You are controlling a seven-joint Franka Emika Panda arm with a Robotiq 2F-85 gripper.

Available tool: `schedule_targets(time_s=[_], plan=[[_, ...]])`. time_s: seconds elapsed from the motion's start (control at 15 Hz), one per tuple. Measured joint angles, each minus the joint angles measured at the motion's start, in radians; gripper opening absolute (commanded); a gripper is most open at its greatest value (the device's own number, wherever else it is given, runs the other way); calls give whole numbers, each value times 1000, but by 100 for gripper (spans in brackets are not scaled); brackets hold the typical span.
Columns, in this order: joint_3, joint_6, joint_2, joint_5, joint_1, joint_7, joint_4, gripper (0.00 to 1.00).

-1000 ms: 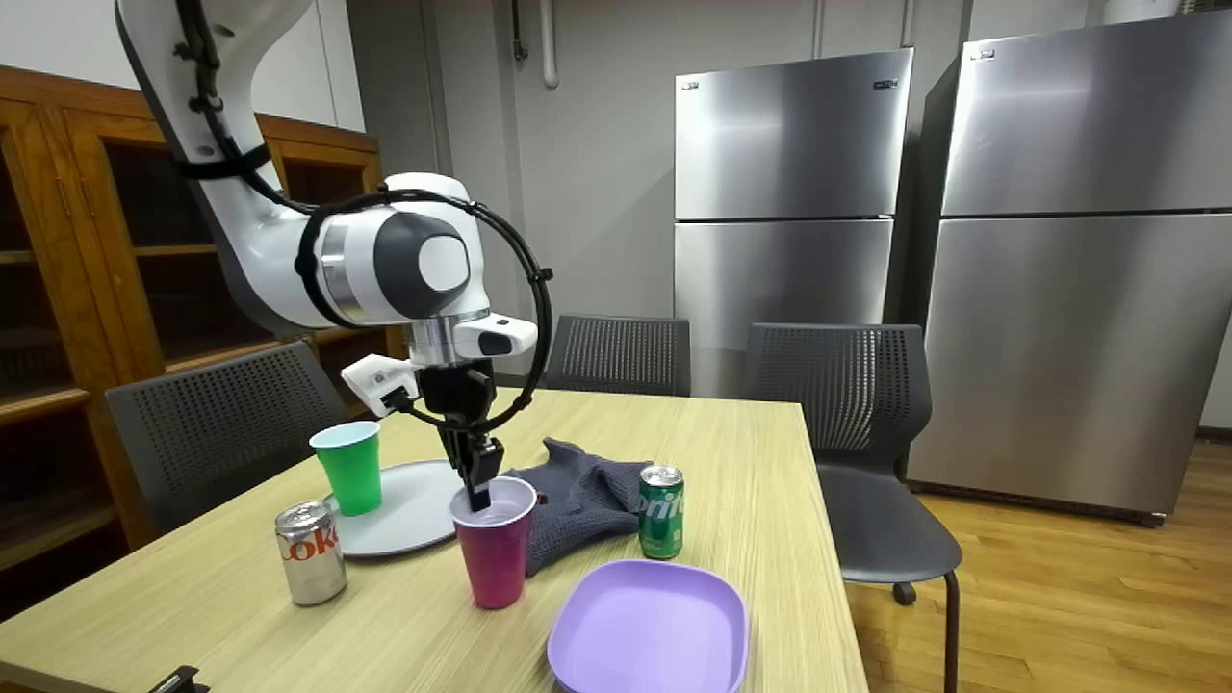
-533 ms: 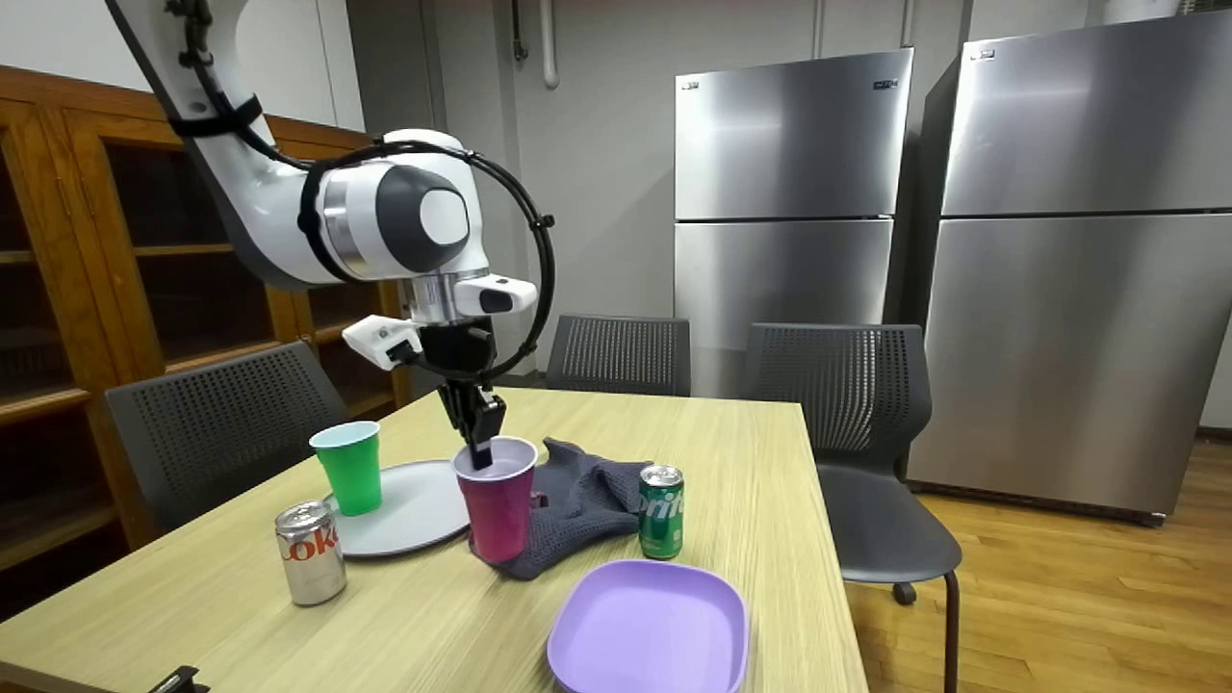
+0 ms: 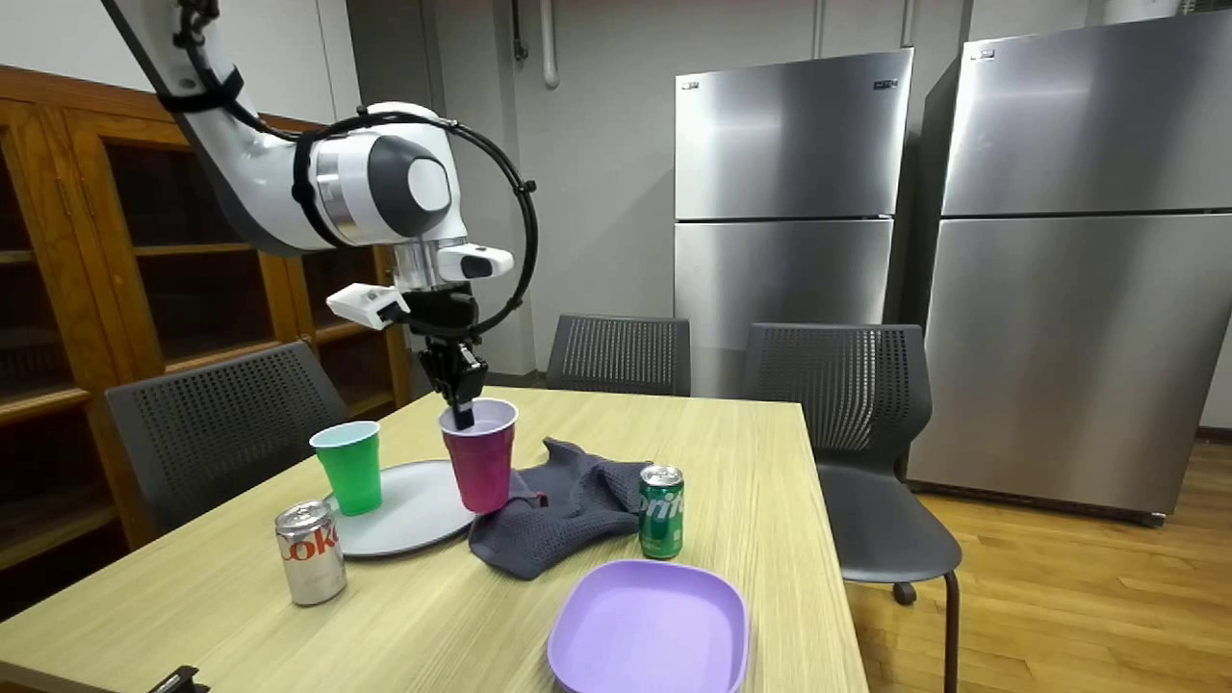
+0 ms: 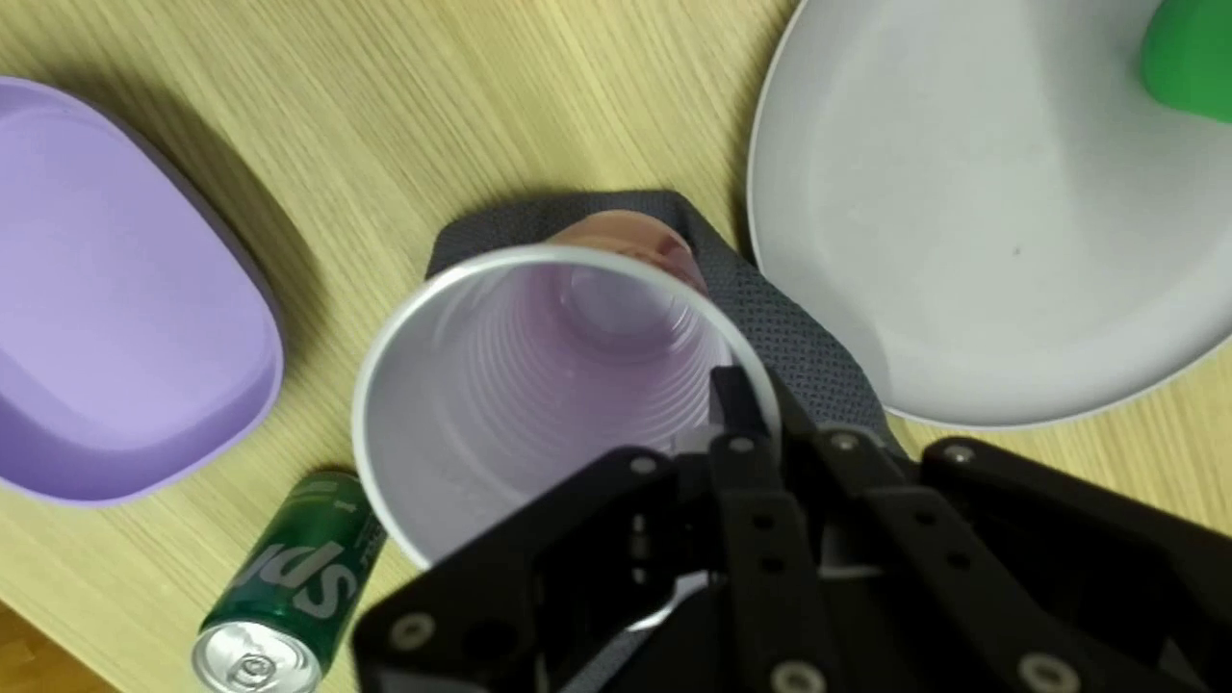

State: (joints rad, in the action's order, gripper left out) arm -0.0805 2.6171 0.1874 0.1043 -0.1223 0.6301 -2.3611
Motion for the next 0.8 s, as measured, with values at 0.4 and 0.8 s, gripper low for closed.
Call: schedule_targets(time_s=[0.4,0.8], plan=[[26,-64,68,2,-51,41,106,1],[28,-149,191,2,-109,120,257,1]])
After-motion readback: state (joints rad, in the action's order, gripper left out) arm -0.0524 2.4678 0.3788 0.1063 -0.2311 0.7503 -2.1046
